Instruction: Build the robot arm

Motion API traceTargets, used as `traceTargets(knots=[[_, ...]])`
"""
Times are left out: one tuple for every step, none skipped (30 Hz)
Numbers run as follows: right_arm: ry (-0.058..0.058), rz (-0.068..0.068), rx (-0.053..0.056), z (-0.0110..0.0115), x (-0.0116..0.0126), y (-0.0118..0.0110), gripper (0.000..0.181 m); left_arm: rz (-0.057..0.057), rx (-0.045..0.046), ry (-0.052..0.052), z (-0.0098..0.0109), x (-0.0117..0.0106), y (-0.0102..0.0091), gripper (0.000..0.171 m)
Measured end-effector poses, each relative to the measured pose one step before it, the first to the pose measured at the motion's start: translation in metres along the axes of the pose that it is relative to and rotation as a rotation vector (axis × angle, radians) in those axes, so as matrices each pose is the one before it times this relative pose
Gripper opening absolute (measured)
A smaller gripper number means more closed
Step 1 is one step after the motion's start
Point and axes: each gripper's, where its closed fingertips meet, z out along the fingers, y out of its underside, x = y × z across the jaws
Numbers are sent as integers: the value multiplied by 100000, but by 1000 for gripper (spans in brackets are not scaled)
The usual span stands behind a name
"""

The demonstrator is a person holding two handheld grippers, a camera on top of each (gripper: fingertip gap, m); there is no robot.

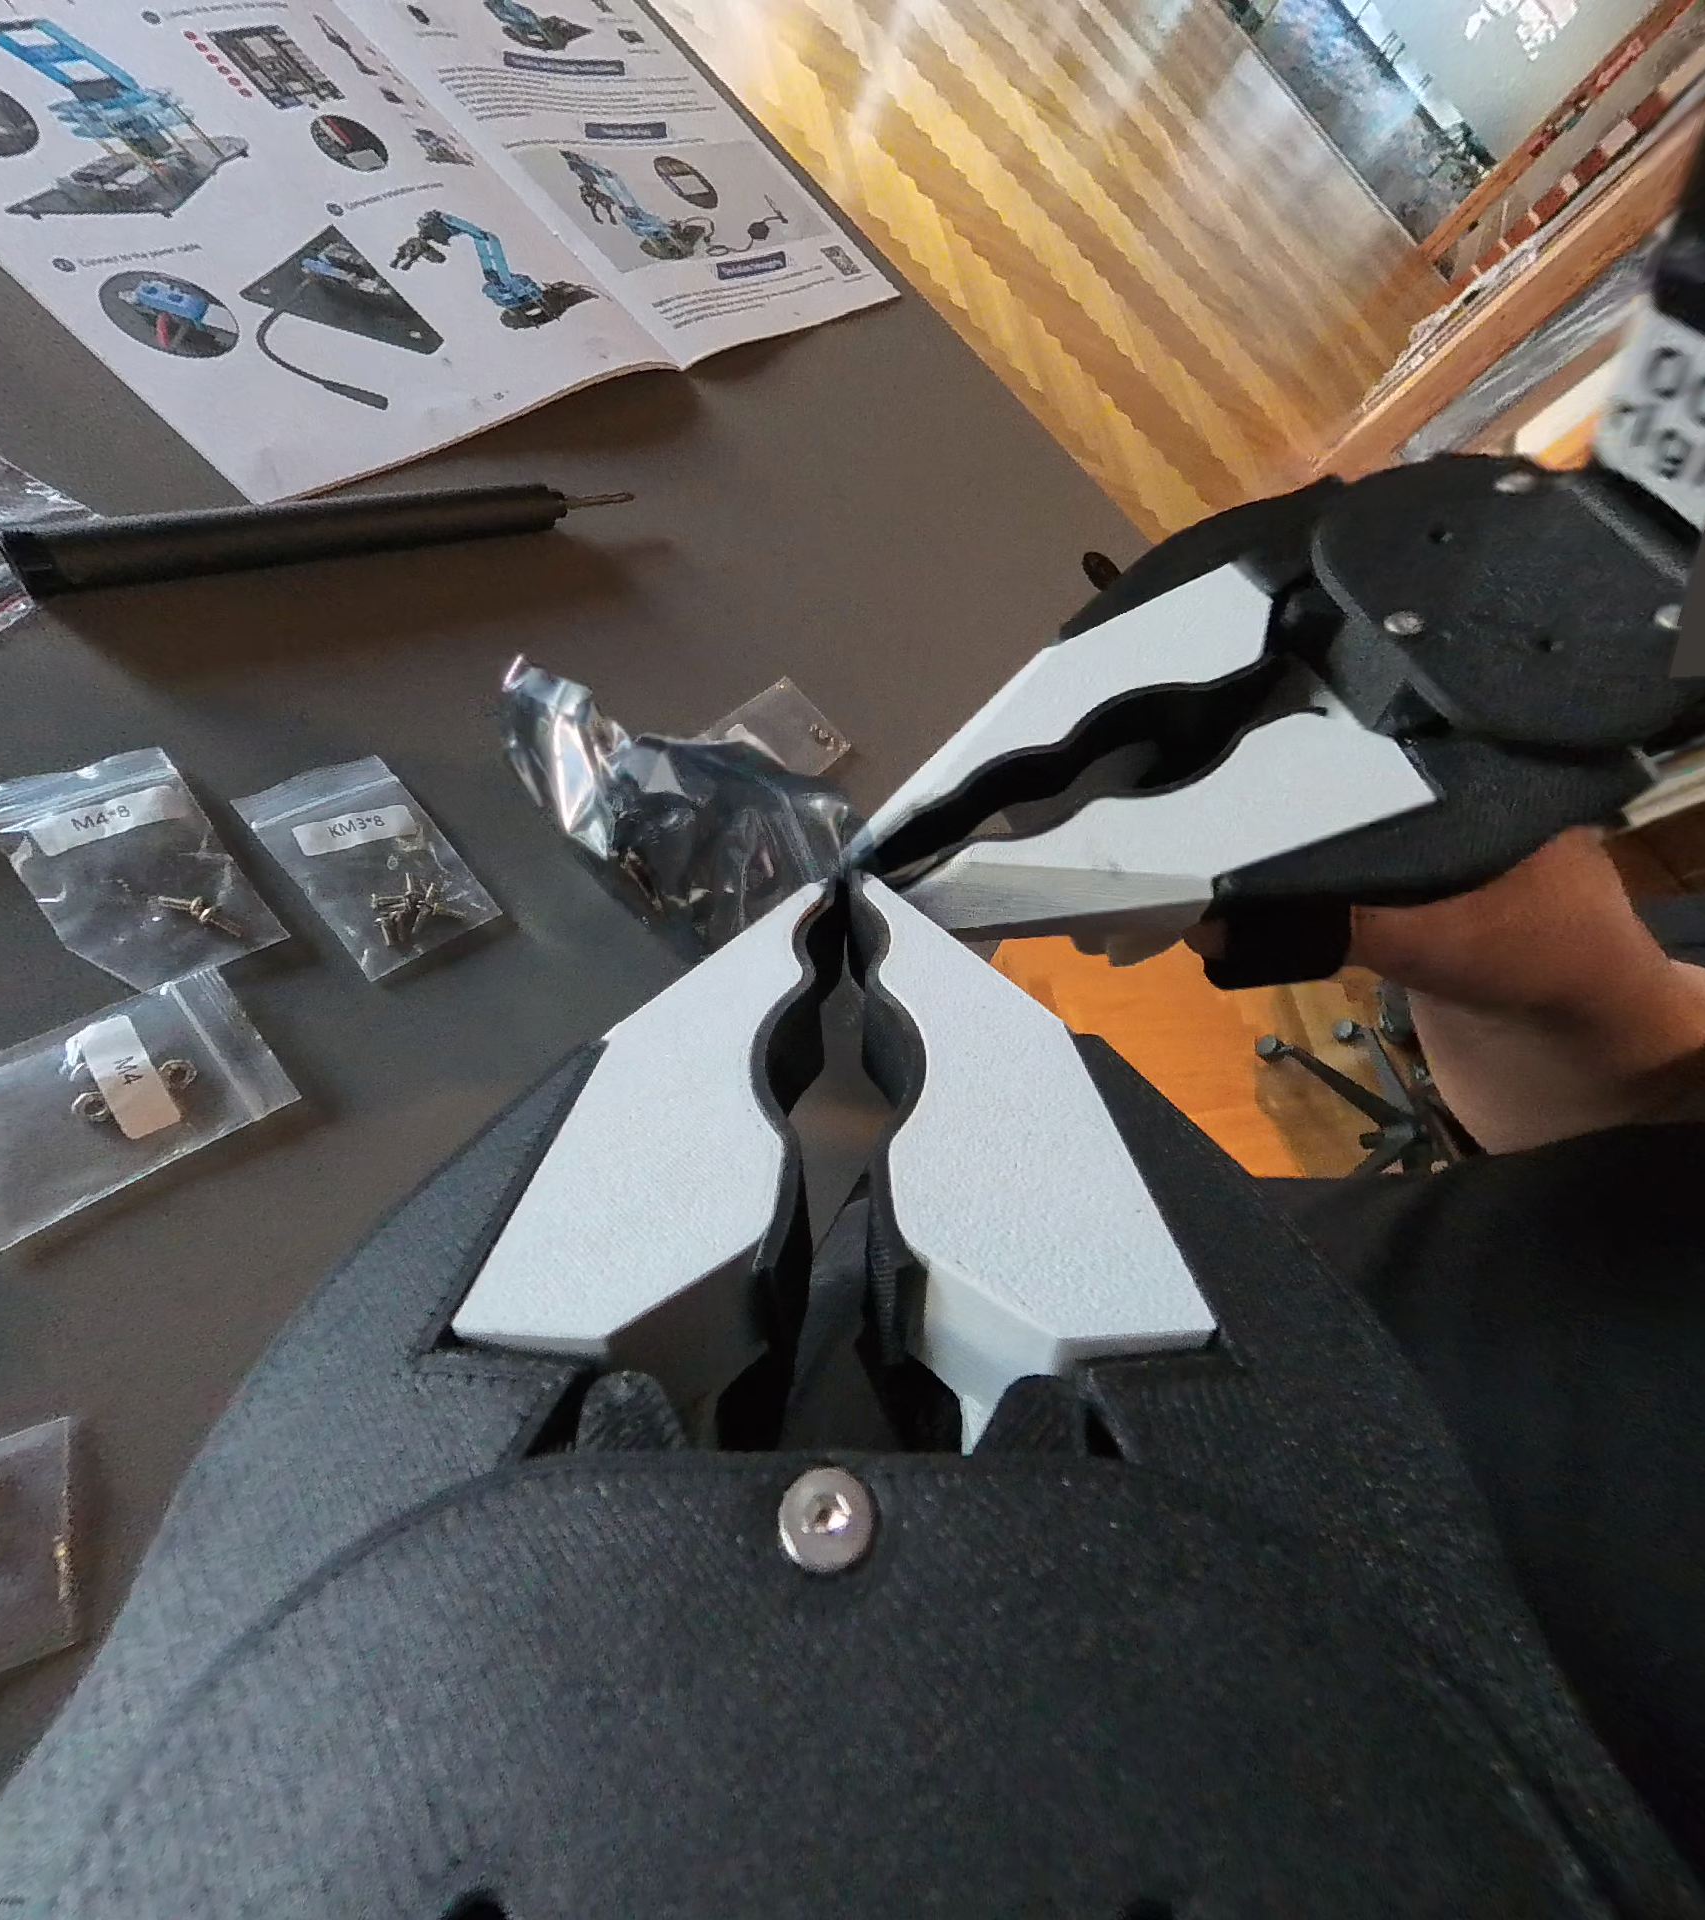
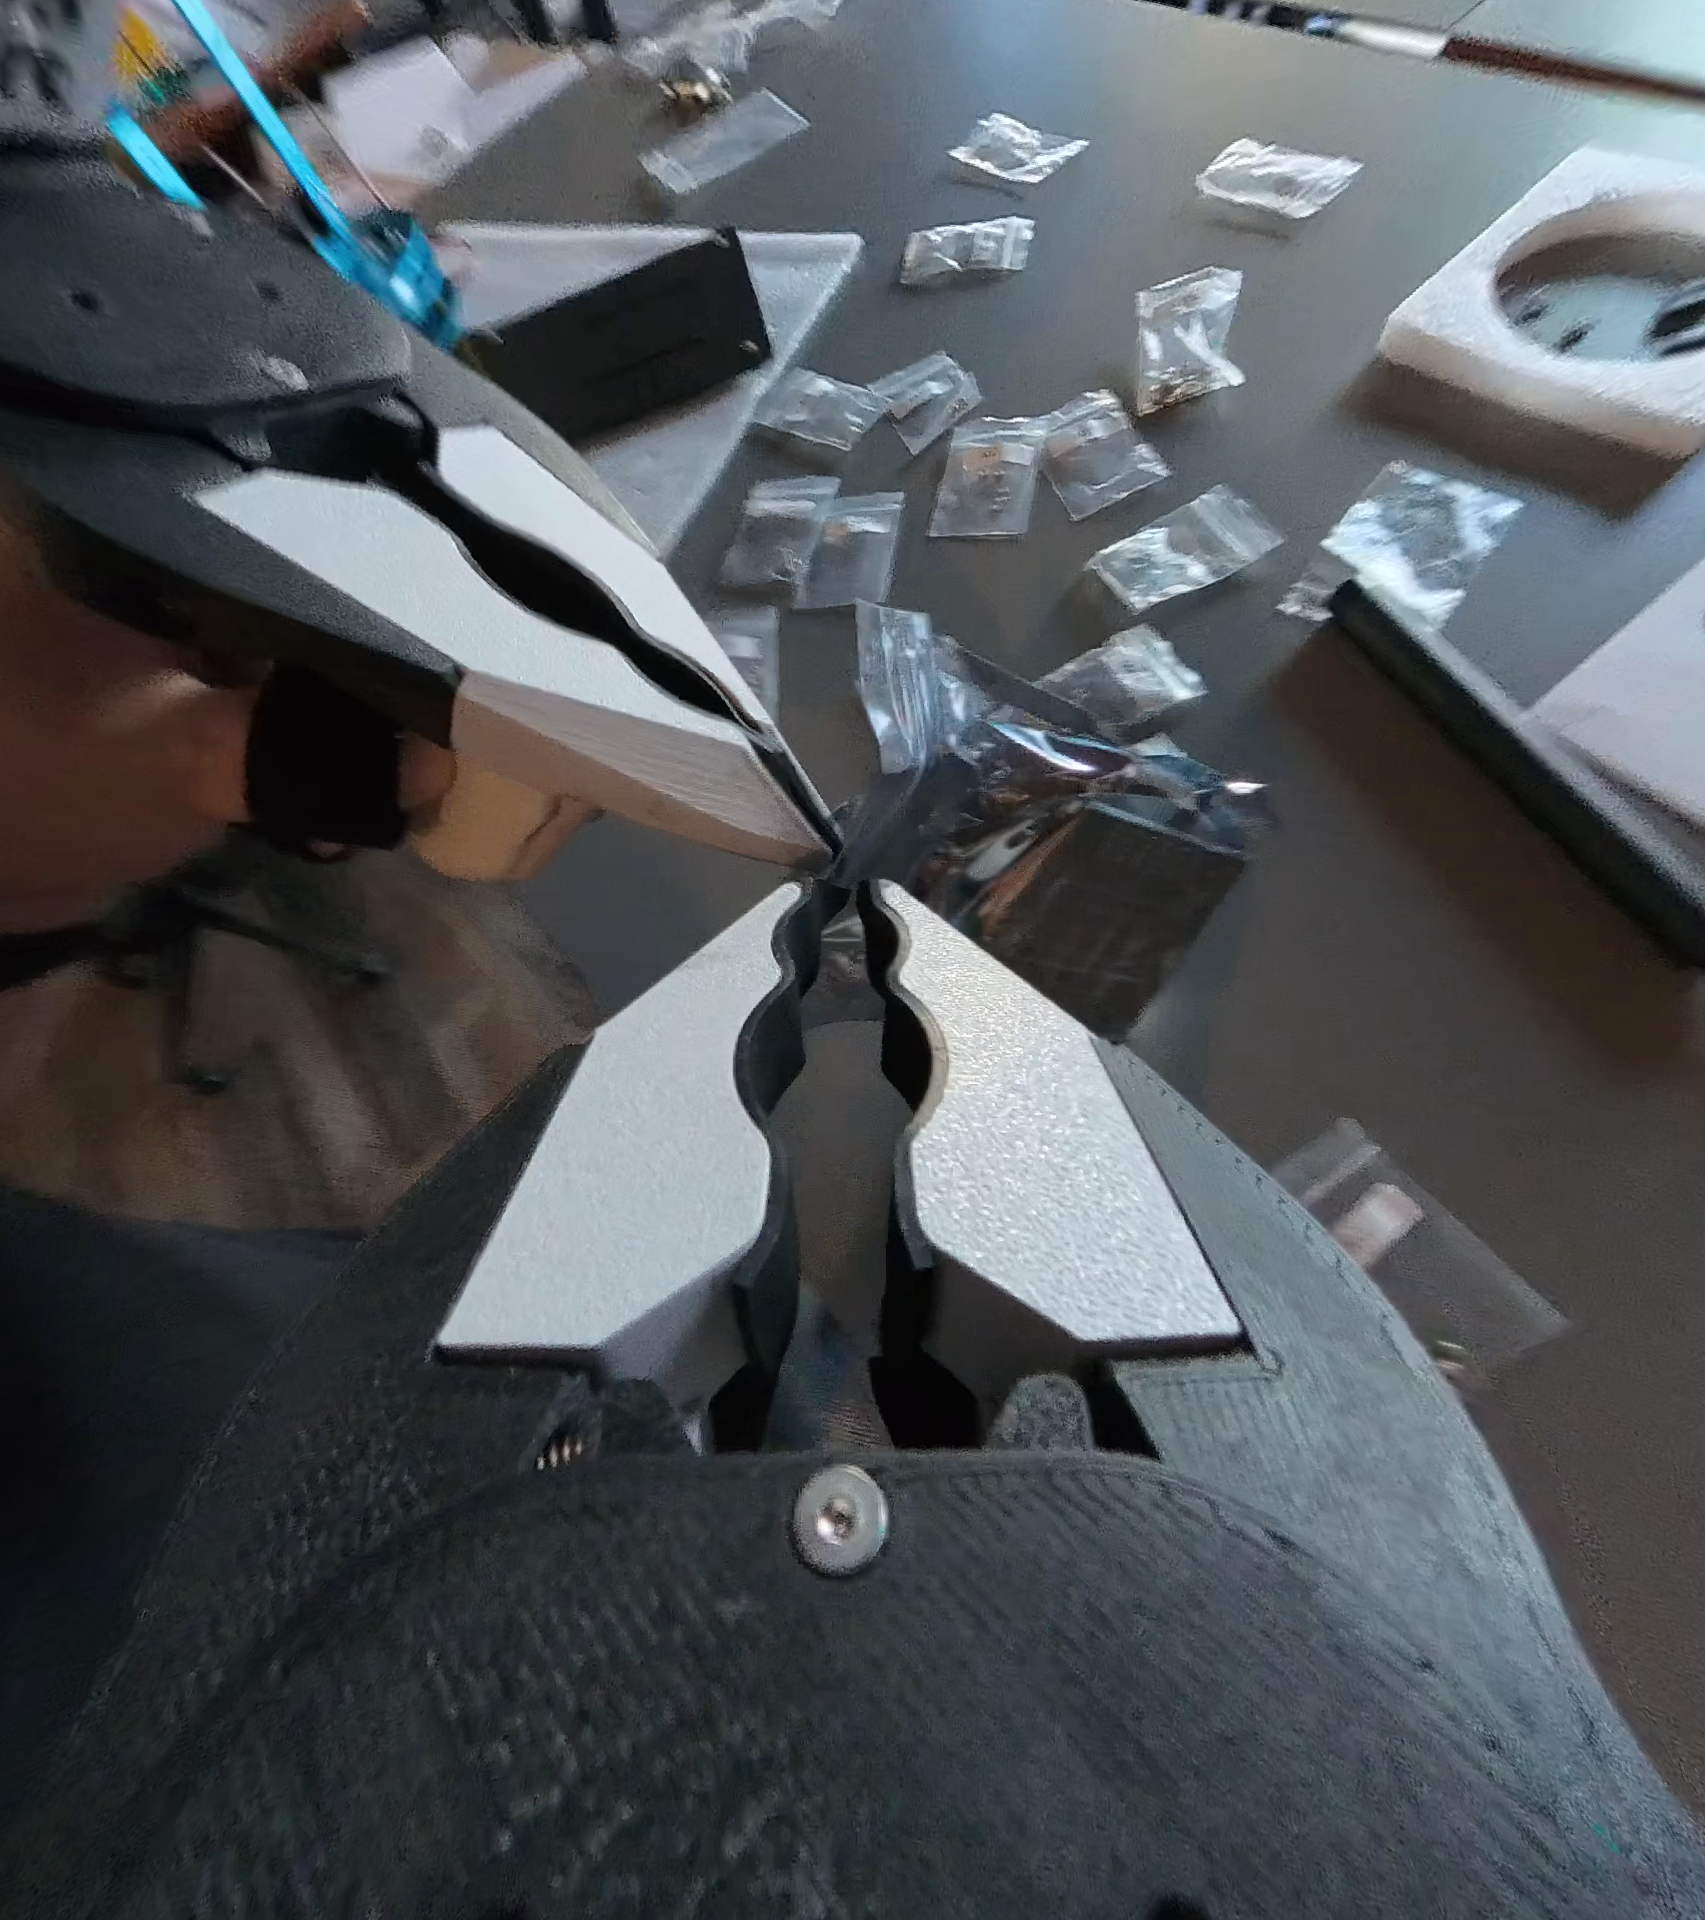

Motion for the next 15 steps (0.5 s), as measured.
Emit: traceTargets(knots=[[-6990, 7310, 2074, -102, -323, -118, 8, -808, 751, 1315, -17, 180, -88, 0], [-7575, 7447, 2653, -214, -325, -181, 4, -1264, 1448, 2144, -54, 272, -174, 0], [-6220, 5629, 2217, -299, -192, -134, 2, -1489, 1378, 2403, -30, 254, -156, 0], [-3247, 1953, 2066, -332, -27, -134, 0, -1504, 1235, 2370, 46, 217, -123, 0], [153, -1520, 1351, -247, 44, -27, 0, -1218, 707, 1748, 123, 106, -24, 0], [2820, -3864, 133, -138, 100, 74, 0, -830, 271, 1166, 144, 17, 52, 0], [3910, -5314, -280, -52, 84, 65, 0, -221, 346, 771, 74, 10, 29, 0], [3897, -5384, -214, -44, 36, 6, 0, 178, 1019, 164, 18, 8, -49, 0], [2662, -4053, -493, -27, -42, -17, 0, -204, 1515, -453, 5, -23, -101, 2], [1030, -2362, -1334, 31, -127, 110, 0, -510, 1419, -1785, -11, -242, -100, 10], [519, -1371, -1041, 50, -60, 119, 0, 129, 583, -2325, -20, -375, 9, 18], [192, -667, -547, 30, -2, 99, 0, 73, 105, -1734, -11, -352, 62, 24], [-321, -111, -144, 18, -21, 71, 0, 72, -204, -584, 14, -226, 125, 29], [-357, -29, -69, 30, -40, 83, 0, -419, -77, 796, 6, -128, 127, 31], [-375, -251, 724, -10, -55, -14, 0, -1565, 464, 3791, -19, 250, 46, 29]])
